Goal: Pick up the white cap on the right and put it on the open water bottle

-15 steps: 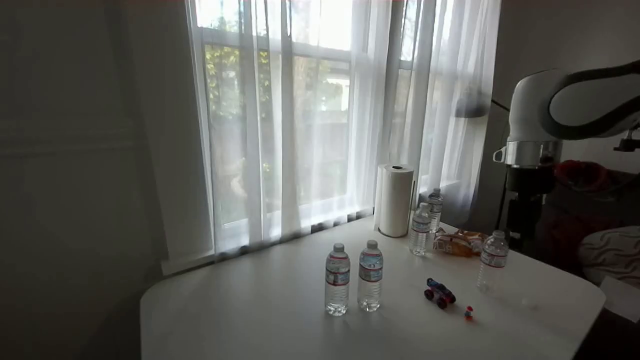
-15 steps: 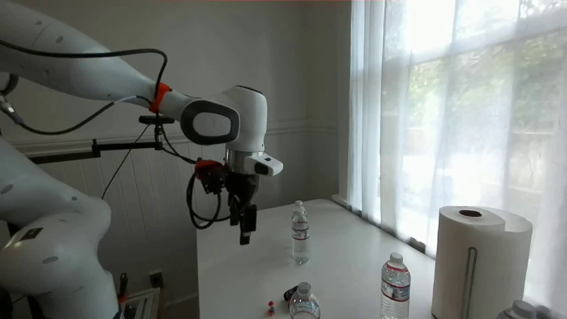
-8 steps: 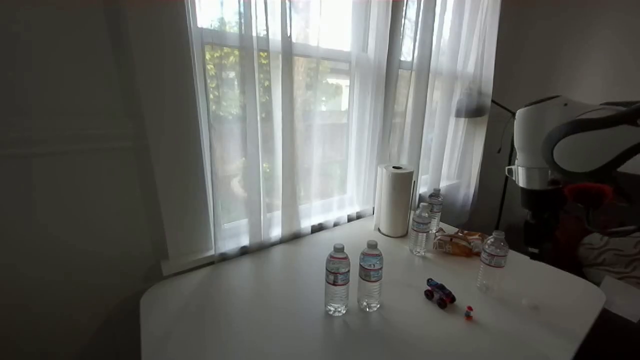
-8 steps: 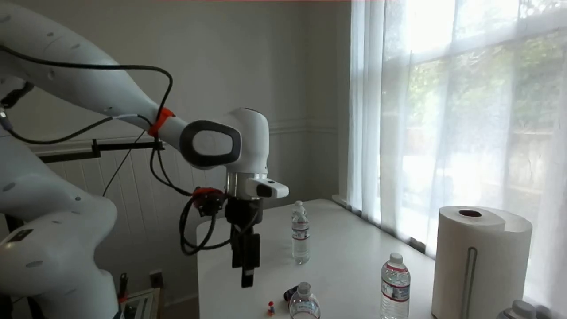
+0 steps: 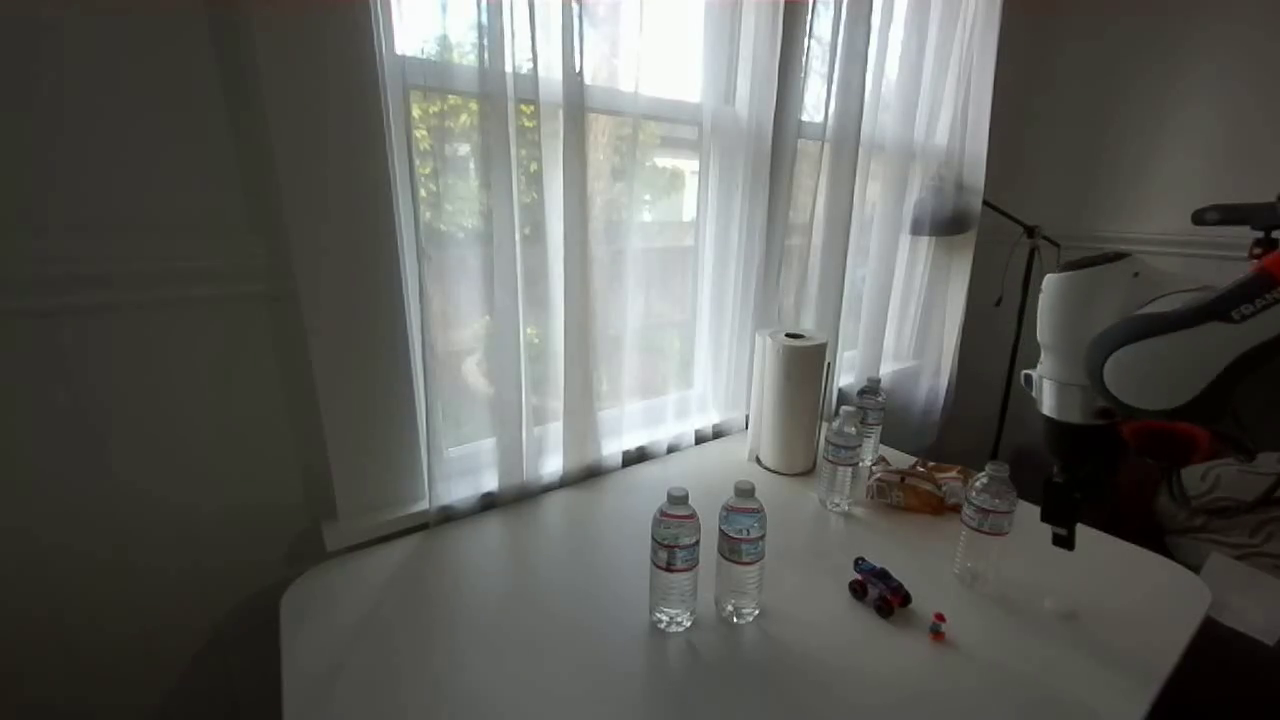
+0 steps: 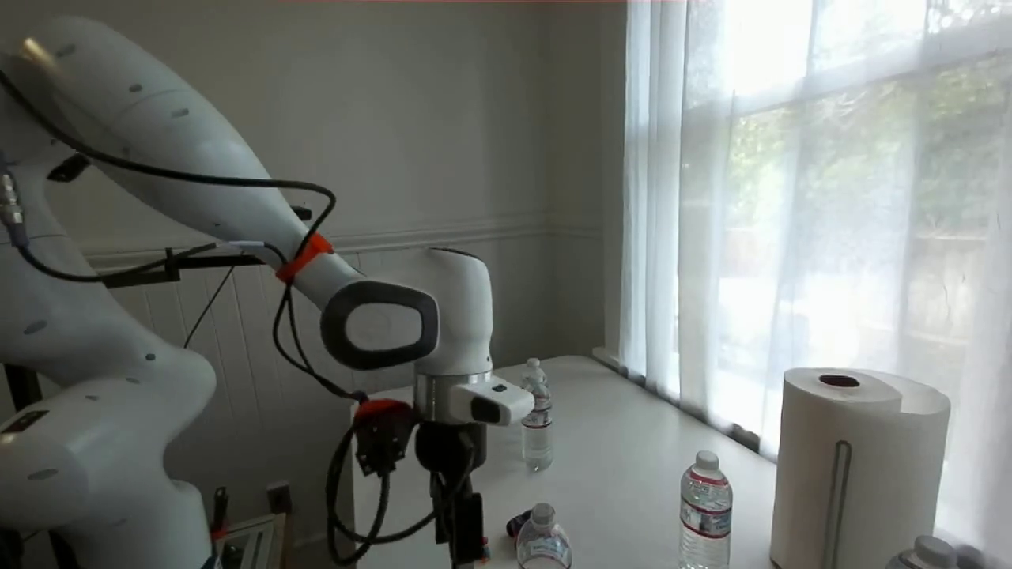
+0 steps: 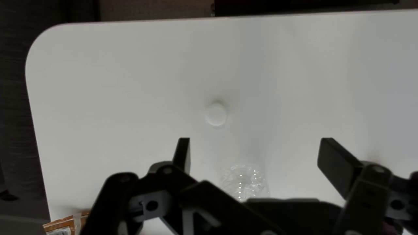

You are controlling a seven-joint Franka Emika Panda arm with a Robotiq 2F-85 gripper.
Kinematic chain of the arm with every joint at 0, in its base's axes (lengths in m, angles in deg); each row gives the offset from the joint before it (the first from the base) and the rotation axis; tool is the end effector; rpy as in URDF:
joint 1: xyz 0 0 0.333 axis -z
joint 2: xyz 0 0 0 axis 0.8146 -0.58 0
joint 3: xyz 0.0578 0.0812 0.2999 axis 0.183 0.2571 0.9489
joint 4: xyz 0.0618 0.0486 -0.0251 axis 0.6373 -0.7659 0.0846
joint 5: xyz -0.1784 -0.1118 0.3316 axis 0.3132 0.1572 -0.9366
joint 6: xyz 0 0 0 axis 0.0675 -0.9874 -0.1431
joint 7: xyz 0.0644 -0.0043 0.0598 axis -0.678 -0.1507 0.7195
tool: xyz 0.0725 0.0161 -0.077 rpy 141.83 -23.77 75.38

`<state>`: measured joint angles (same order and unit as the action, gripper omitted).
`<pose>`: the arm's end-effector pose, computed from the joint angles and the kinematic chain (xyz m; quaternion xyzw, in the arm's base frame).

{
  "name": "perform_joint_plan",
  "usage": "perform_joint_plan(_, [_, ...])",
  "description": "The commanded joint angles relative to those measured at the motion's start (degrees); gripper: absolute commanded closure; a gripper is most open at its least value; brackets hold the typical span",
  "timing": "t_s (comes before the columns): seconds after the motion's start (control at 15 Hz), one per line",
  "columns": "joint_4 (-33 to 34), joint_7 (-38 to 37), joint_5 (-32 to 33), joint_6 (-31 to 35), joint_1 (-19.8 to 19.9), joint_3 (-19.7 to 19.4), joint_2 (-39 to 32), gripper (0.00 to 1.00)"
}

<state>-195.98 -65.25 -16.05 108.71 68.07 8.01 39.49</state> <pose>0.3407 -0.1342 0.3188 0.9928 -0.0311 -0.0524 0.1032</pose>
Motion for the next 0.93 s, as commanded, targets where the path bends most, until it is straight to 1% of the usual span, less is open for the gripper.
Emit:
perform_joint_plan(0.0, [0.0, 1.7, -0.9, 8.5, 1.0, -3.2, -5.9, 0.0])
perform_joint_plan(0.2, [0.0, 3.9, -1.7, 14.2, 1.4, -5.3, -10.3, 0.0])
perform_joint_plan(0.4, [0.1, 5.4, -2.3, 18.1, 1.8, -6.9, -14.1, 0.0])
perform_joint_plan(0.87, [0.2, 10.5, -5.5, 24.1, 1.9, -8.5, -21.8, 0.0])
